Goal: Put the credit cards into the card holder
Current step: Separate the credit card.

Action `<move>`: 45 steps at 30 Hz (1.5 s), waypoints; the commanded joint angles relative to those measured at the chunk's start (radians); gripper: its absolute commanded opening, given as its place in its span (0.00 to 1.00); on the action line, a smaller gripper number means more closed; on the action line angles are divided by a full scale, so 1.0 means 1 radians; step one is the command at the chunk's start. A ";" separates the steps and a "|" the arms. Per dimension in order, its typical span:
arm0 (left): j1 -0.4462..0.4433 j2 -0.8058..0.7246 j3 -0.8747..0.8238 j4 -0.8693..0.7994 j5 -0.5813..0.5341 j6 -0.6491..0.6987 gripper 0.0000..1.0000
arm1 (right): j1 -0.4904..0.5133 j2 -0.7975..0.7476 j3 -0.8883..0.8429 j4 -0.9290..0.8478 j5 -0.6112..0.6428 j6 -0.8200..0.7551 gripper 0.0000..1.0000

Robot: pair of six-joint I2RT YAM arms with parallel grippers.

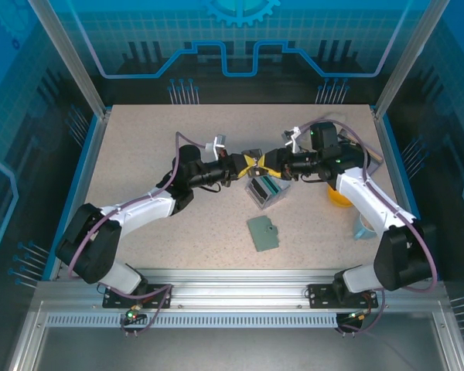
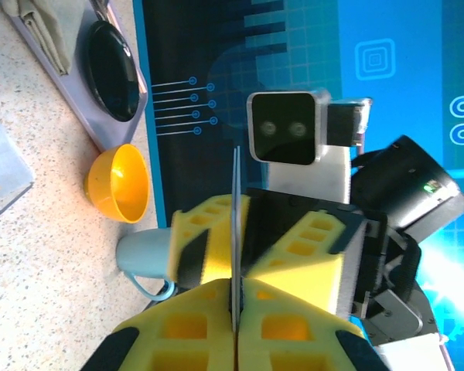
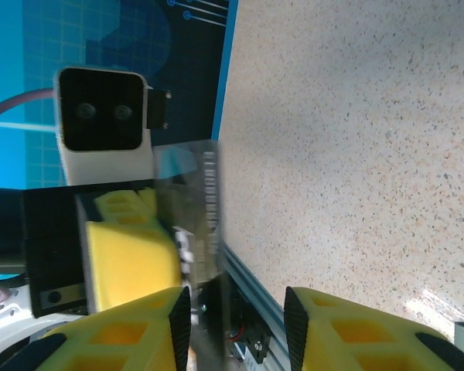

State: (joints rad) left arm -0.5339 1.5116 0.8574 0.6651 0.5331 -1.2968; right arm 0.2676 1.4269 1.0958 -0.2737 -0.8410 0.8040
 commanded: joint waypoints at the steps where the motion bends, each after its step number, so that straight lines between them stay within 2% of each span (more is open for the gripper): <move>1: -0.008 0.000 0.028 0.094 0.038 -0.032 0.06 | -0.002 0.034 0.033 0.003 -0.051 -0.019 0.38; 7: -0.011 0.001 0.019 0.141 0.036 -0.063 0.15 | -0.019 0.027 0.026 -0.048 0.003 -0.049 0.27; 10: -0.010 0.001 0.021 0.158 0.042 -0.074 0.21 | -0.037 0.019 0.005 -0.038 0.009 -0.043 0.25; 13: -0.011 -0.002 0.023 0.166 0.046 -0.076 0.23 | -0.045 0.014 -0.006 -0.035 0.010 -0.038 0.25; 20: -0.011 0.005 0.017 0.157 0.042 -0.077 0.20 | -0.048 0.005 -0.008 -0.019 -0.005 -0.031 0.20; 34: -0.011 0.006 0.005 0.157 0.036 -0.077 0.21 | -0.069 -0.023 -0.021 -0.045 0.041 -0.032 0.10; 45: -0.009 -0.004 -0.007 0.155 0.028 -0.073 0.23 | -0.092 -0.049 -0.042 -0.044 0.068 -0.009 0.10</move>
State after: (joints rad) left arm -0.5396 1.5253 0.8539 0.7170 0.5404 -1.3632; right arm 0.2020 1.3846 1.0805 -0.2756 -0.8261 0.7860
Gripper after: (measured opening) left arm 0.229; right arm 0.102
